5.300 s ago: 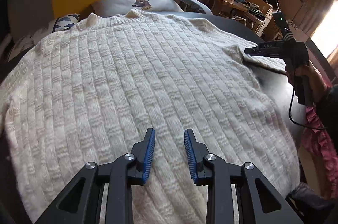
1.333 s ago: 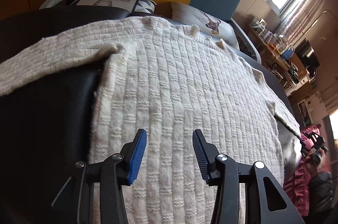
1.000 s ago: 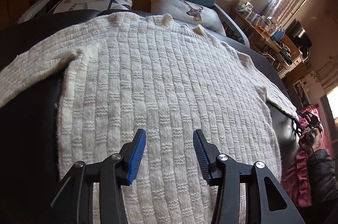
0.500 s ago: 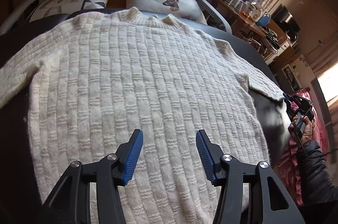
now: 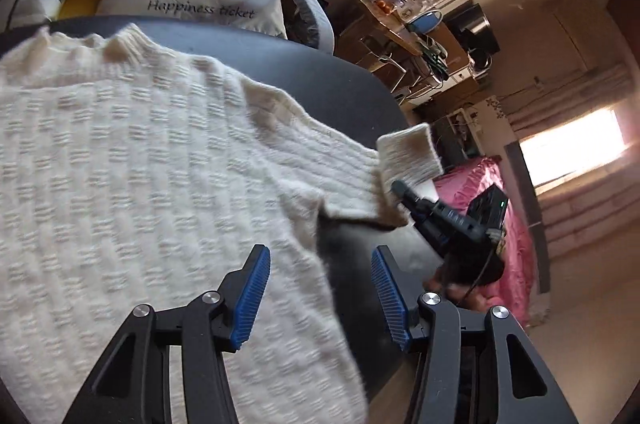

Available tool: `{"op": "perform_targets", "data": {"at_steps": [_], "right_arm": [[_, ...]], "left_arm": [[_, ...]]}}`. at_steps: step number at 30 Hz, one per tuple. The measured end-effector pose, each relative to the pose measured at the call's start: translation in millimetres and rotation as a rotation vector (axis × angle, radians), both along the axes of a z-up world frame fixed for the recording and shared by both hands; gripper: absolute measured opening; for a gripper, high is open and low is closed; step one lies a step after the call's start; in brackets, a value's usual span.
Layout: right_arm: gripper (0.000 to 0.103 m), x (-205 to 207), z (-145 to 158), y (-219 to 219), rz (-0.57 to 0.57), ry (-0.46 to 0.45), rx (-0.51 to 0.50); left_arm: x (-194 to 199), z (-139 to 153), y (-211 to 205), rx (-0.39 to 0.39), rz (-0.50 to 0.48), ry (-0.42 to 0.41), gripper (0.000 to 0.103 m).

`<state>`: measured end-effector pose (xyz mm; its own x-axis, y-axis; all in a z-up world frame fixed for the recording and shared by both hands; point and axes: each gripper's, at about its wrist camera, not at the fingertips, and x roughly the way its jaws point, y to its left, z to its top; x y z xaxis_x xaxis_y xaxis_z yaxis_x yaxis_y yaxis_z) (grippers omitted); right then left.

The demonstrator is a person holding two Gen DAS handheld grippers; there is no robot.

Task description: Fold clothes

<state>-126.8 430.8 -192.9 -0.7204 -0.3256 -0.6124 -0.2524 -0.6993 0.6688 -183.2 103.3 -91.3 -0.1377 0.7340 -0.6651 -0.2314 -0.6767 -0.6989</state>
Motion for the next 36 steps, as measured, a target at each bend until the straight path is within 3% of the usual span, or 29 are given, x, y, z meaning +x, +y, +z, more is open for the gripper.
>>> {"op": "perform_targets", "data": {"at_steps": [5, 12, 17, 21, 23, 24, 25, 28, 30, 33, 36], "right_arm": [[0.006, -2.1, 4.7, -34.0, 0.116, -0.027, 0.181], [0.006, 12.6, 15.9, -96.3, 0.320, -0.030, 0.557], [0.006, 22.2, 11.5, -128.2, 0.413, -0.021, 0.734], [0.006, 28.0, 5.4, -121.6, 0.391, -0.023, 0.728], [0.006, 31.1, 5.8, -118.8, 0.376, -0.018, 0.724], [0.006, 32.0, 5.6, -117.6, 0.370, -0.023, 0.723], [0.006, 33.2, 5.7, -116.1, 0.359, -0.025, 0.727], [0.009, 37.0, 9.4, -110.4, 0.324, -0.020, 0.711], [0.016, 39.3, 15.5, -104.0, 0.293, -0.008, 0.667], [0.021, 50.4, 31.2, -83.0, 0.211, 0.041, 0.533], [0.023, 69.4, 43.8, -53.3, 0.104, 0.085, 0.328]], "left_arm": [[-41.7, -14.8, 62.6, 0.078, -0.029, -0.129, 0.054], [-81.3, -32.9, 118.4, 0.035, -0.061, -0.232, 0.059], [-90.5, -44.7, 135.1, -0.045, -0.104, -0.260, 0.062], [-87.6, -54.3, 136.3, -0.101, -0.149, -0.264, 0.056], [-82.7, -57.1, 139.0, -0.152, -0.184, -0.233, 0.034], [-79.5, -58.2, 140.6, -0.183, -0.192, -0.212, 0.016], [-76.3, -59.5, 141.9, -0.212, -0.195, -0.192, 0.008], [-68.5, -53.4, 141.6, -0.212, -0.181, -0.117, 0.007], [-65.2, -42.4, 141.4, -0.207, -0.164, -0.064, 0.007], [-65.7, -14.8, 140.5, -0.172, -0.146, 0.018, 0.007], [-69.1, 20.5, 140.1, -0.130, -0.134, 0.097, 0.007]]}}
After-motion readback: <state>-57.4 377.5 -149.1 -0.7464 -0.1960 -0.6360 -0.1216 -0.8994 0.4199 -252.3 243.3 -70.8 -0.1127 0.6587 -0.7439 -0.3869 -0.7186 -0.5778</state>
